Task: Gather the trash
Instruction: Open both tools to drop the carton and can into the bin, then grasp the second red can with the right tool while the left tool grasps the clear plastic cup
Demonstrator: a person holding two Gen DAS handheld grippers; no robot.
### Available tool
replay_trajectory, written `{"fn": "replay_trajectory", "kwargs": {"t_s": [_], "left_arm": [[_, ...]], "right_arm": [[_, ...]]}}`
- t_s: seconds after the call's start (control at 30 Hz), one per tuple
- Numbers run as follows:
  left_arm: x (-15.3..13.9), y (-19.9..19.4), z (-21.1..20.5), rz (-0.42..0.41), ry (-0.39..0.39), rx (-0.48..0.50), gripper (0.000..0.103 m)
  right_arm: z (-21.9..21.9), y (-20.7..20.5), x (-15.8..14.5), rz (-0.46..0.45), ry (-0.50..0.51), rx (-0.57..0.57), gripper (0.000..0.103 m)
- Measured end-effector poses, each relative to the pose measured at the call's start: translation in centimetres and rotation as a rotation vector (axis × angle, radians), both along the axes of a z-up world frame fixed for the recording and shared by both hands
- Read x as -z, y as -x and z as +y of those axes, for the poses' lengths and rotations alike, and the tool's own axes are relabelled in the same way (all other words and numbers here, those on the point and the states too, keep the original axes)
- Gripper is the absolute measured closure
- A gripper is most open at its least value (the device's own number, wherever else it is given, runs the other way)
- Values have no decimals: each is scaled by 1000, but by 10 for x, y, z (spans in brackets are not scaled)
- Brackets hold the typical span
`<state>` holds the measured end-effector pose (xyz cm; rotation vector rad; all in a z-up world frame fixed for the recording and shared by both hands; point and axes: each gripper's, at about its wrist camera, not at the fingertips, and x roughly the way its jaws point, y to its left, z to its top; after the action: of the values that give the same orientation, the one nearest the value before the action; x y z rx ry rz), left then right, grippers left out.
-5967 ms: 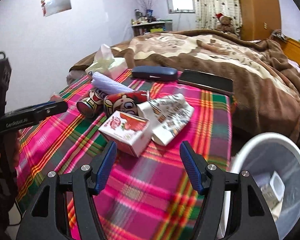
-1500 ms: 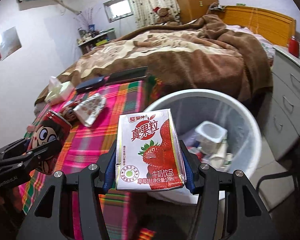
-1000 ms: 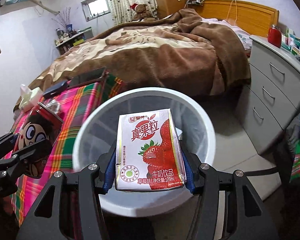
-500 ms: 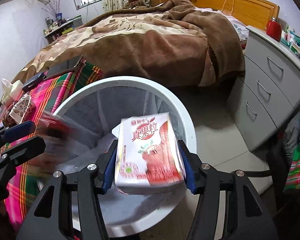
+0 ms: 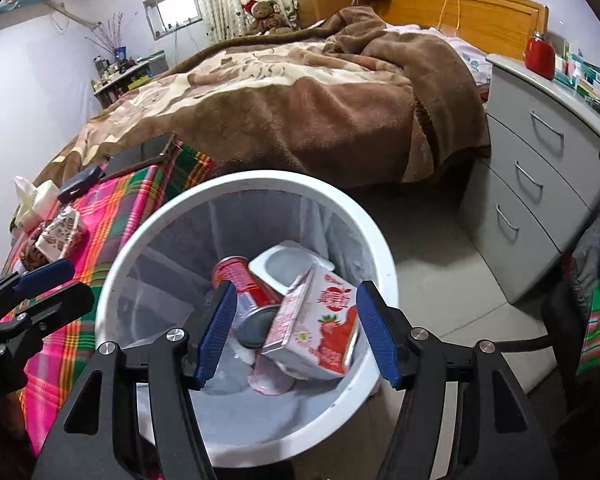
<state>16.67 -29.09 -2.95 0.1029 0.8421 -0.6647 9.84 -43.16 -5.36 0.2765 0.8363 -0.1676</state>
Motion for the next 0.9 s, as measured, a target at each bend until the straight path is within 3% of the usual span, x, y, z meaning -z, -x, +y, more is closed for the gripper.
{"fn": "replay_trajectory", "kwargs": {"t_s": [0.37, 0.9], "left_arm": [[-19, 7, 92, -32, 51, -168, 38], [-24, -4, 236, -76, 40, -436, 38]], "right_arm": [[40, -8, -12, -53, -14, -71, 39], [142, -50, -12, -71, -53, -302, 39]]}}
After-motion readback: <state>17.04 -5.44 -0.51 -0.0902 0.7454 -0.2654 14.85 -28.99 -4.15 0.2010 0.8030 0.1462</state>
